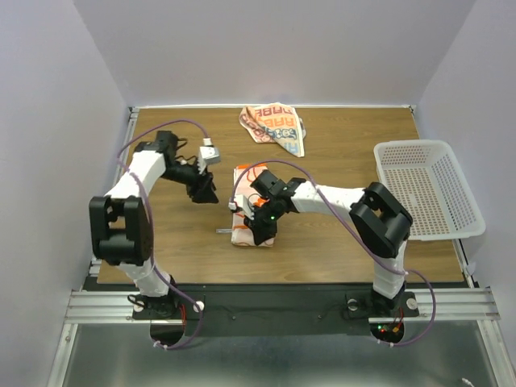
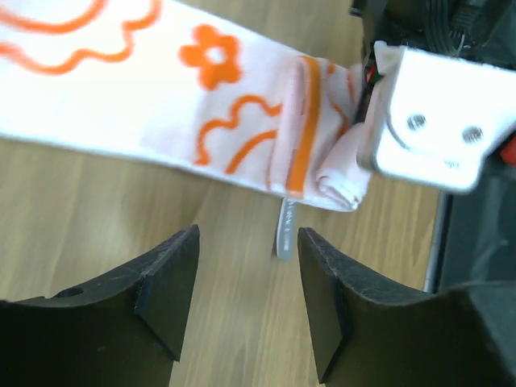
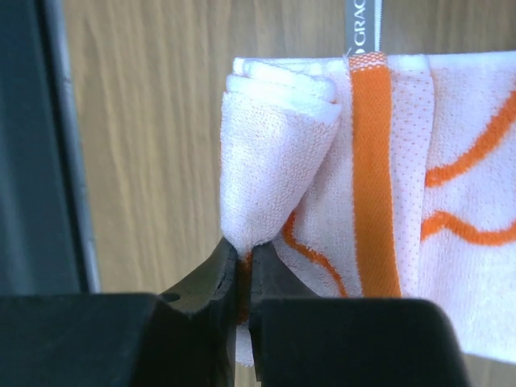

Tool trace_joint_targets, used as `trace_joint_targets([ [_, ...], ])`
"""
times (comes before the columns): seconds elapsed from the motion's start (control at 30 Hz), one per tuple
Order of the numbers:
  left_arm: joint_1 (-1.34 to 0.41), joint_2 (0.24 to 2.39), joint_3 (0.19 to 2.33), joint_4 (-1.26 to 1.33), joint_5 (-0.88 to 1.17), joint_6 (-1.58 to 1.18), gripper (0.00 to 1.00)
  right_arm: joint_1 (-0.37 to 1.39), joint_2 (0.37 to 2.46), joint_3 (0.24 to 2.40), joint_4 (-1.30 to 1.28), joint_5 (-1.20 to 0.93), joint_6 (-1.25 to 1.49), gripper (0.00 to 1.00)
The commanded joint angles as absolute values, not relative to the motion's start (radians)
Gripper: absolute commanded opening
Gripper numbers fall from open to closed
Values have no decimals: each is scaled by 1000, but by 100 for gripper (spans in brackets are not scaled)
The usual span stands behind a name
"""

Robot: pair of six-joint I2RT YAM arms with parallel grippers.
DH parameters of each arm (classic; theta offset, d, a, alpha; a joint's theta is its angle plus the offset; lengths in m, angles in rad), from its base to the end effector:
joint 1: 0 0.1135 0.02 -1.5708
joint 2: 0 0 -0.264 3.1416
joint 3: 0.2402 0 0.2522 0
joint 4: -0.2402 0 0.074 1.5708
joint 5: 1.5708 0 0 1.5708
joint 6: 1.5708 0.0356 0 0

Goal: Roll the towels
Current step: Roll the towel

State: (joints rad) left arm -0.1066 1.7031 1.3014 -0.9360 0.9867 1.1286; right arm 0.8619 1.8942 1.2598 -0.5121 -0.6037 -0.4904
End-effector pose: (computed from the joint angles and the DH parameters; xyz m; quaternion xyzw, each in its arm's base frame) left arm 0.3204 -0.0642 0.2435 0.5515 0.6813 -0.3602 0.3194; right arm 0.2316 0.3011 0.1728 -0.6329 0.6889 0.3227 0.1439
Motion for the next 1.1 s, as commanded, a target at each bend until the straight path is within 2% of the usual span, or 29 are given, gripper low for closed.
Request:
trace_joint_targets([
  [0.0, -9, 1534, 1163, -758, 1016, 1068, 64, 845, 1974, 1377, -664, -767, -446, 1],
  [0.17, 29, 1191, 881, -525, 889, 1040, 68, 796, 2097, 1523, -758, -931, -402, 1],
  [0.3, 17, 952, 717, -482, 835, 1132, 77, 746, 2193, 1603, -828, -1031, -382, 1],
  [0.4, -118, 813, 618, -508, 703, 1207, 79, 720, 2284, 1672, -895, -1101, -387, 3],
  [0.43, -230, 764, 573, -512, 666, 1222, 80, 715, 2307, 1692, -920, -1130, -400, 3],
  [0.5, -334, 712, 536, -499, 579, 1229, 83, 703, 2370, 1744, -980, -1161, -408, 4],
  [0.6, -498, 703, 488, -443, 483, 1177, 85, 690, 2417, 1772, -1005, -1210, -402, 5],
  [0.8, -780, 837, 474, -244, 266, 1097, 91, 678, 2454, 1787, -1019, -1246, -374, 7],
  [0.9, -863, 935, 503, -170, 206, 1094, 91, 669, 2465, 1784, -1025, -1270, -361, 8],
  [1.07, -899, 1100, 532, -97, 147, 1088, 87, 661, 2480, 1787, -1032, -1285, -357, 9],
])
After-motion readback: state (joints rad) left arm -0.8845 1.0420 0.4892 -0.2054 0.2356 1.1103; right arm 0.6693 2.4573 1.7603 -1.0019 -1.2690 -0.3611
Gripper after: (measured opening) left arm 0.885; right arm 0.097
